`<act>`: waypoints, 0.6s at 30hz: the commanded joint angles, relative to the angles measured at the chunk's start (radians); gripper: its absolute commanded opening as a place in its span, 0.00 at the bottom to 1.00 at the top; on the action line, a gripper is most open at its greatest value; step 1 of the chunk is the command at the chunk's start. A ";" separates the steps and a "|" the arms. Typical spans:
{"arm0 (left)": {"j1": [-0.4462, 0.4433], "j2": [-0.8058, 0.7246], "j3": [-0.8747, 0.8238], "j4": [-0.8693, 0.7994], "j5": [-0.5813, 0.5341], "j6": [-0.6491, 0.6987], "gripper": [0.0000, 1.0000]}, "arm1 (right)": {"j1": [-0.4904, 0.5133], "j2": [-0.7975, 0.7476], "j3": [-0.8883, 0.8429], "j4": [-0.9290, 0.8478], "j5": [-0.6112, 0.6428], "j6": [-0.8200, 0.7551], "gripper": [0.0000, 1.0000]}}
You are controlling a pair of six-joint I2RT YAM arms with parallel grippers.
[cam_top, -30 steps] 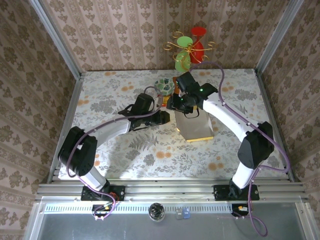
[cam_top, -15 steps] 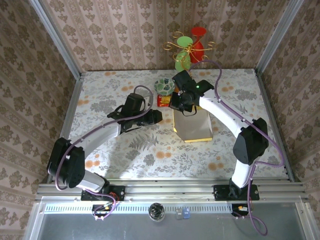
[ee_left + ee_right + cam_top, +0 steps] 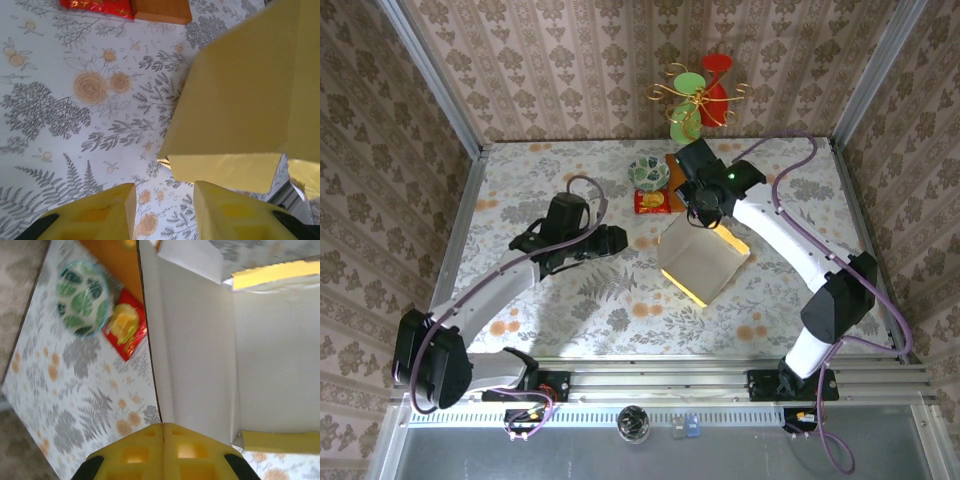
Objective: Fold the paper box
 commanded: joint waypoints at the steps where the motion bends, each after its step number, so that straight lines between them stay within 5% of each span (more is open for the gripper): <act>1: 0.017 -0.045 -0.021 -0.066 0.041 0.048 0.36 | 0.018 0.067 0.130 -0.224 0.124 0.356 0.00; 10: 0.030 -0.145 -0.080 -0.143 0.095 0.071 0.36 | 0.026 0.191 0.280 -0.351 0.153 0.721 0.00; 18: 0.045 -0.214 -0.101 -0.230 0.117 0.126 0.37 | 0.039 0.265 0.348 -0.323 0.146 0.823 0.00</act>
